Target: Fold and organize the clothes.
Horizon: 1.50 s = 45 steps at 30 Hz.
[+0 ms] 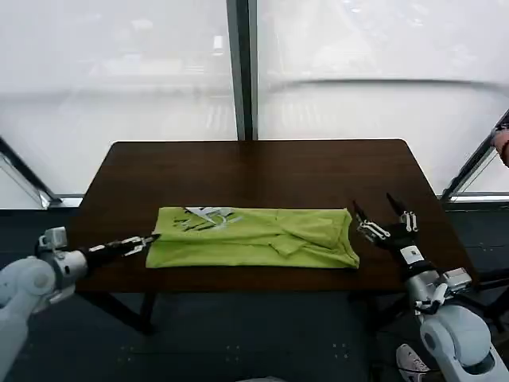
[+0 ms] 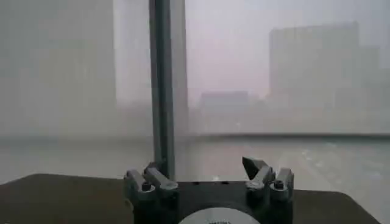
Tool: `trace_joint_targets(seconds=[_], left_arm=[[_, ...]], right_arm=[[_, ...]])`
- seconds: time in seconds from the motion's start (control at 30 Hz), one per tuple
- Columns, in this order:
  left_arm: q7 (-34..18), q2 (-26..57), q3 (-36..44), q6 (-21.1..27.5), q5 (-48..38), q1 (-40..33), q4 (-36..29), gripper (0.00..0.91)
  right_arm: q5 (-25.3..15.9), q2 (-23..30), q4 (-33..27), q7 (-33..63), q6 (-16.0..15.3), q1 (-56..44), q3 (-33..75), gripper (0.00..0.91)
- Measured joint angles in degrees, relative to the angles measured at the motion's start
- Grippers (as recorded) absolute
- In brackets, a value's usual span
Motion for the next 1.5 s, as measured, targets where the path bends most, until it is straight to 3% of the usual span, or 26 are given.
trace_joint_targets(seconds=[0.3,0.97,1.5], left_arm=[[1.95,-0.19,1.60,0.01,0.45,-0.14,2.81,0.878],[2.03,-5.63,4.57,-0.20,1.12,-2.01,2.27,0.878],[-1.61,-8.24,4.71,0.02,1.61,-1.94,1.35,0.878]], right_arm=[[-0.01,0.30,0.69,0.20,-0.20,-1.66,1.07,0.878],[-0.35,1.86,2.91,0.48,-1.51,-2.42,1.33,0.878],[-0.52,2.93,4.12,1.12,-1.56,-2.23,1.19,0.878]])
